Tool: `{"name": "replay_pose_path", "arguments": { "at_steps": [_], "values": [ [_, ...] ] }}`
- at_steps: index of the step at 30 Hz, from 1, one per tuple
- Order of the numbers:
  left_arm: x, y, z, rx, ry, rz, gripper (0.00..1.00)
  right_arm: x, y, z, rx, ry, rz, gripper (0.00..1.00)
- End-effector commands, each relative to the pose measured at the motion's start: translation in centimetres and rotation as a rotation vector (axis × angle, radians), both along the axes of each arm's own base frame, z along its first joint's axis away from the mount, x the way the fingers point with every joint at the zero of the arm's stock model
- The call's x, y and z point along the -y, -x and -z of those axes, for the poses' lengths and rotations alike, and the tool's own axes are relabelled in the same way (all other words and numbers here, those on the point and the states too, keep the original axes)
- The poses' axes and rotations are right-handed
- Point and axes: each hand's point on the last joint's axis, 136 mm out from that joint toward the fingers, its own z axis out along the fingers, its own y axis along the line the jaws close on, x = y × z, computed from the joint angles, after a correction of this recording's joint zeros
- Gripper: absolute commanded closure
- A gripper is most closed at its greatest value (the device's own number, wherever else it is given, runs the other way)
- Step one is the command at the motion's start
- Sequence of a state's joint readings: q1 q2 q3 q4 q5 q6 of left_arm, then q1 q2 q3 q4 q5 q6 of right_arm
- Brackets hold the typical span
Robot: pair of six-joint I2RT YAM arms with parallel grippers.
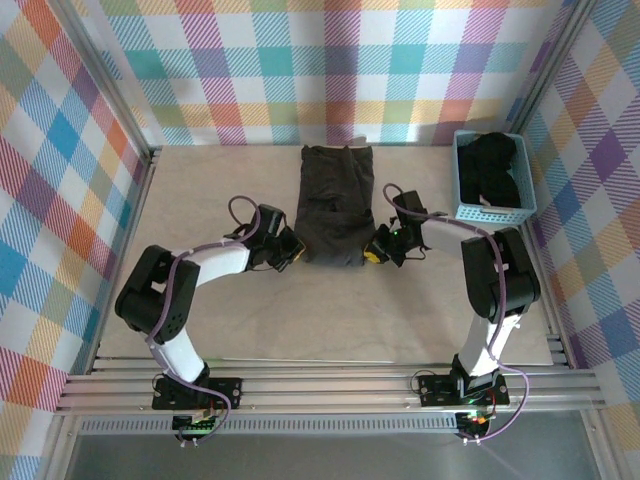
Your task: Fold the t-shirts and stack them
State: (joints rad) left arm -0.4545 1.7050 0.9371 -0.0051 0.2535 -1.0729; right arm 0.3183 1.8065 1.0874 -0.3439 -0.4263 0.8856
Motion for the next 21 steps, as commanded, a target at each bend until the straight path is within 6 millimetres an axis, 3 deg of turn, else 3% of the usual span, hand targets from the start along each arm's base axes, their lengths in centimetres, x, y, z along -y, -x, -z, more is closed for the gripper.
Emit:
{"name": "replay_pose_path", "arguments": {
  "at_steps": [1,5,7,9,14,21],
  "values": [
    [-0.1,-2.0,-7.2,0.124,0.046,0.013,1.00,0.0,-2.8,-6.9,0.158,-0.018,-0.009,1.00],
    [-1.4,-3.1,-11.9,0.184,0.073,-0.009,1.00,0.9,-4.3,-11.6,0.231,-0.038,0.017,1.00],
    [-1.3,-2.8,-13.0,0.196,0.085,0.001,1.00,0.9,-4.1,-12.9,0.243,-0.054,0.010,1.00],
    [-0.8,-1.9,-12.8,0.185,0.117,0.016,1.00,0.4,-3.1,-13.0,0.228,-0.088,-0.005,1.00],
    [0.4,3.6,-8.6,0.104,0.114,0.079,1.00,-1.1,2.0,-10.1,0.150,-0.099,-0.077,1.00],
    [-0.1,13.5,-2.1,-0.032,0.060,0.127,1.00,-2.3,12.0,-4.0,0.051,-0.043,-0.173,1.00]
  ]
}}
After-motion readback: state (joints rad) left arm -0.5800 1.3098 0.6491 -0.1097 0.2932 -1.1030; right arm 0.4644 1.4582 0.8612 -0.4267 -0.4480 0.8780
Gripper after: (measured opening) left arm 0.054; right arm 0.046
